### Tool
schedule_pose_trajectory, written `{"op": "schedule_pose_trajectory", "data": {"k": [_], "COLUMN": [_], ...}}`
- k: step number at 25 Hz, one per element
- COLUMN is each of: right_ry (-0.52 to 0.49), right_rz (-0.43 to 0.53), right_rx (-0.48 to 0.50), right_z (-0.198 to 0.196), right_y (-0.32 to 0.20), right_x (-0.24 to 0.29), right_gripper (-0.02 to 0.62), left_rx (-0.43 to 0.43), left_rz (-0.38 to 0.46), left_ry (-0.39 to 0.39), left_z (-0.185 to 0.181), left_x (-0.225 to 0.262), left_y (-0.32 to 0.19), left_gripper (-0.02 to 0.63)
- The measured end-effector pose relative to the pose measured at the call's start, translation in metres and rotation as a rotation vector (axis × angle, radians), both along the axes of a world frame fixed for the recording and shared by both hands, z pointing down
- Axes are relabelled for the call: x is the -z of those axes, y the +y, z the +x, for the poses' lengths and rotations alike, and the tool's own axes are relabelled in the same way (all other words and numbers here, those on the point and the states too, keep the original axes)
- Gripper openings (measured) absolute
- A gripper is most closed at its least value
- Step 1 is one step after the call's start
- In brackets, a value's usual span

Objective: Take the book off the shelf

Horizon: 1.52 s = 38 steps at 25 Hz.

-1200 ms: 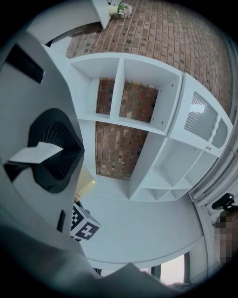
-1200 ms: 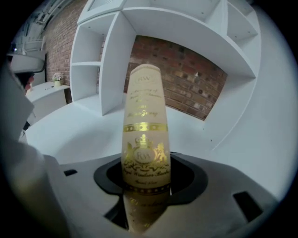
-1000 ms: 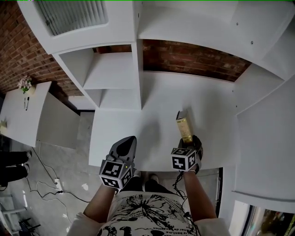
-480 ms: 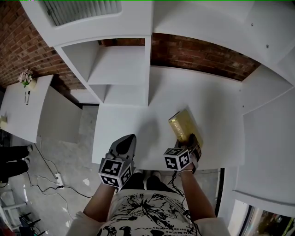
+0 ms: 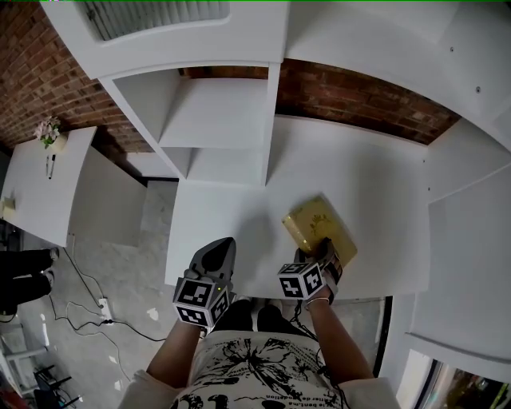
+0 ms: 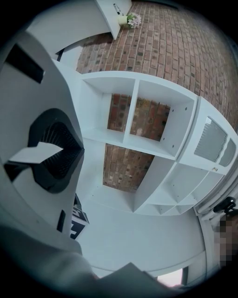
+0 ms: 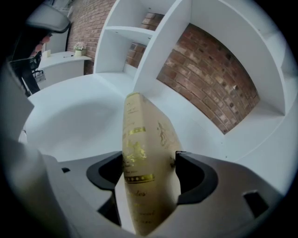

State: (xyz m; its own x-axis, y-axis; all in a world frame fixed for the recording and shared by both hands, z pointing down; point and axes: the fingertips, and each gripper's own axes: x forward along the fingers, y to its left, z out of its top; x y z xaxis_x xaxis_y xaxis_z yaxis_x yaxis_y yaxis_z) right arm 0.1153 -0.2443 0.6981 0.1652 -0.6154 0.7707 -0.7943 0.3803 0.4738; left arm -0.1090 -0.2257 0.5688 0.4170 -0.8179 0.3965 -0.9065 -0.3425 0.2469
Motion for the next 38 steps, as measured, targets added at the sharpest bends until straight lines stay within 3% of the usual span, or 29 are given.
{"op": "schedule_pose_trajectory", "data": {"k": [3, 8, 15, 18, 23, 26, 31, 35, 38], "right_ry": [-0.018, -0.163, -0.215, -0.313, -0.511, -0.548, -0.585, -0.505, -0.497], "right_rz": [-0.013, -0.104, -0.100, -0.078, 0.005, 0.050, 0.076, 0.115, 0.071], "right_rx": [0.005, -0.044, -0.093, -0.192, -0.464, -0.590, -0.480, -0.414, -0.394], "right_z": [-0.004, -0.018, -0.020, -0.022, -0.017, -0.009, -0.001, 0.047, 0.083], "right_y": [0.002, 0.009, -0.002, -0.013, -0.035, -0.043, -0.048, -0.041, -0.034], "right_x": [-0.006, -0.024, -0.026, -0.023, -0.016, -0.013, -0.003, 0.010, 0.007], "right_gripper": [0.367, 0.387, 0.377, 0.371, 0.352, 0.229, 0.259, 0.259, 0.272], "left_rx": [-0.009, -0.012, 0.000, 0.000, -0.003, -0.015, -0.038, -0.062, -0.070], "left_rz": [-0.028, -0.049, -0.050, -0.053, -0.056, -0.072, -0.094, -0.147, -0.204], "left_ry": [-0.003, -0.007, -0.007, -0.006, -0.009, -0.012, -0.012, 0.011, 0.044], "left_z": [-0.001, -0.003, -0.010, -0.012, -0.012, -0.007, 0.008, 0.026, 0.044], "left_x": [-0.005, -0.011, -0.015, -0.016, -0.018, -0.021, -0.037, -0.056, -0.074], "left_y": [0.001, 0.000, -0.003, -0.004, -0.008, -0.010, -0.015, -0.012, -0.007], "left_gripper": [0.012, 0.012, 0.012, 0.012, 0.012, 0.012, 0.012, 0.012, 0.013]}}
